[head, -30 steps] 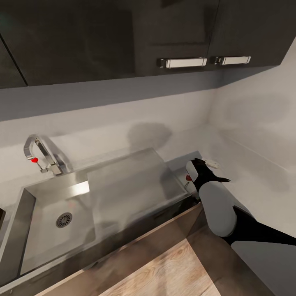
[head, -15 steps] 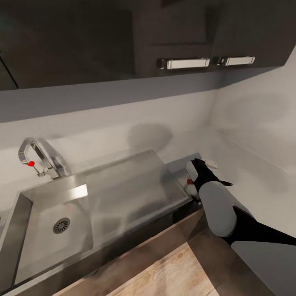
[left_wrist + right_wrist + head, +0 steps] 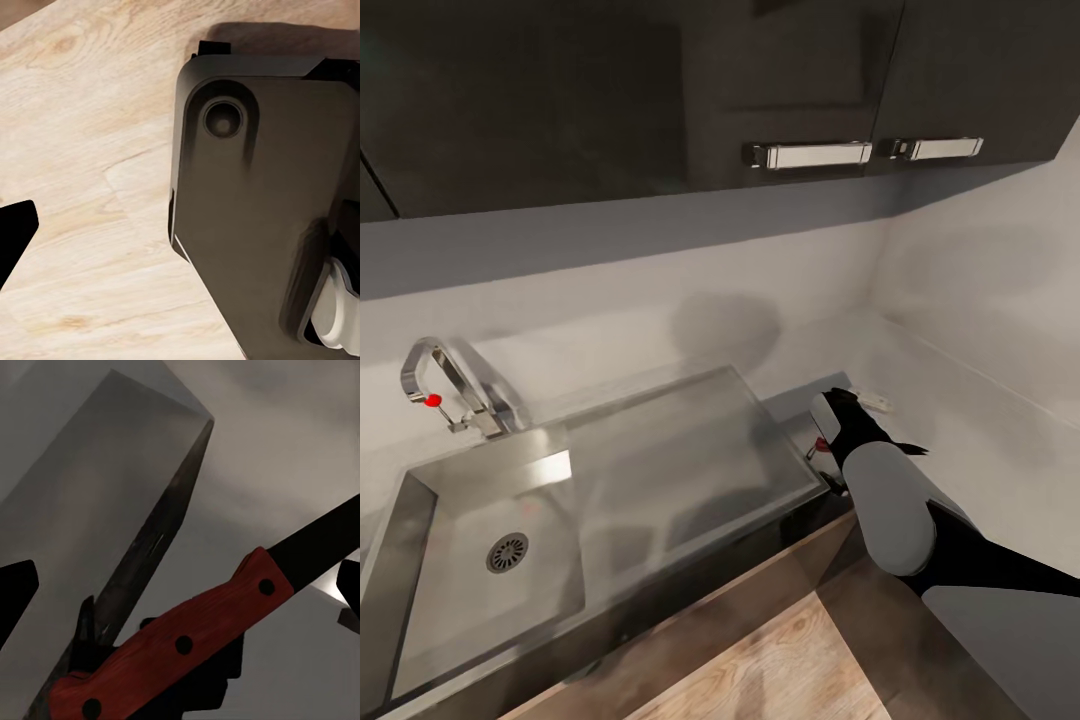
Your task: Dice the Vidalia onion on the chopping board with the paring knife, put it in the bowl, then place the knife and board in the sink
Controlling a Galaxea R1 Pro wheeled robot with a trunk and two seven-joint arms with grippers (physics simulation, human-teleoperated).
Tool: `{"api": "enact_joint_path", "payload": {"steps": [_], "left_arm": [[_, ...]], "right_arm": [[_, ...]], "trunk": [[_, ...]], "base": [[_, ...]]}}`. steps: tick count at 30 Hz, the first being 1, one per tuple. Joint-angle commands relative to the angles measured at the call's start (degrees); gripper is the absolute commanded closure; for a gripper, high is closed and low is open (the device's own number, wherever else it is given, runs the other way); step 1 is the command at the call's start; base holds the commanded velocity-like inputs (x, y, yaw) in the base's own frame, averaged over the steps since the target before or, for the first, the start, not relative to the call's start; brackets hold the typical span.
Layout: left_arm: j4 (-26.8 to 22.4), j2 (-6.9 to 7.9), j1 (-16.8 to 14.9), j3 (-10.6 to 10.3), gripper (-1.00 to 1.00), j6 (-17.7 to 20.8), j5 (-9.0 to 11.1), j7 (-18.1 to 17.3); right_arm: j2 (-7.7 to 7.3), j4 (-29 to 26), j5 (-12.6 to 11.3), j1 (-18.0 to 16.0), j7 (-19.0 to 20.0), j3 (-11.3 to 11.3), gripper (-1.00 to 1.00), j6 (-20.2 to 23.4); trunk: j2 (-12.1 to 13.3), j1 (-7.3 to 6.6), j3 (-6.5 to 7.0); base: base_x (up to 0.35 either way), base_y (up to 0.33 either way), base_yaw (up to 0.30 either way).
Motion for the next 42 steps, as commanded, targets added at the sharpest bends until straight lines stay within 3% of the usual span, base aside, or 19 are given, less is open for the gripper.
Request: {"api": "enact_joint_path", "payload": {"steps": [1, 16, 25, 30, 42], "left_arm": [[0.1, -0.03, -0.1, -0.5, -1.00, -0.1, 0.4, 0.0], [0.1, -0.10, -0.1, -0.5, -1.00, -0.1, 0.4, 0.0], [0.1, -0.18, -0.1, -0.5, -1.00, -0.1, 0.4, 0.0], [0.1, -0.36, -0.1, -0.5, -1.00, -0.1, 0.4, 0.0], [0.1, -0.48, -0.1, -0.5, -1.00, -0.1, 0.4, 0.0]], "right_arm": [[0.06, -0.1, 0.6, -0.1, 0.0, -0.4, -1.00, 0.5], [0.06, -0.1, 0.6, 0.0, 0.0, -0.5, -1.00, -0.7], [-0.85, 0.6, 0.5, 0.0, 0.0, -0.7, -1.00, -0.7], [-2.21, 0.8, 0.5, 0.0, 0.0, -1.5, -1.00, -0.7], [-2.34, 2.5, 0.4, 0.3, 0.0, -1.5, -1.00, -1.4]], "trunk": [[-0.1, 0.03, -0.10], [-0.1, 0.03, -0.10], [-0.1, 0.03, -0.10], [-0.1, 0.03, -0.10], [-0.1, 0.03, -0.10]], "base": [[0.000, 0.000, 0.000], [0.000, 0.000, 0.000], [0.000, 0.000, 0.000], [0.000, 0.000, 0.000], [0.000, 0.000, 0.000]]}}
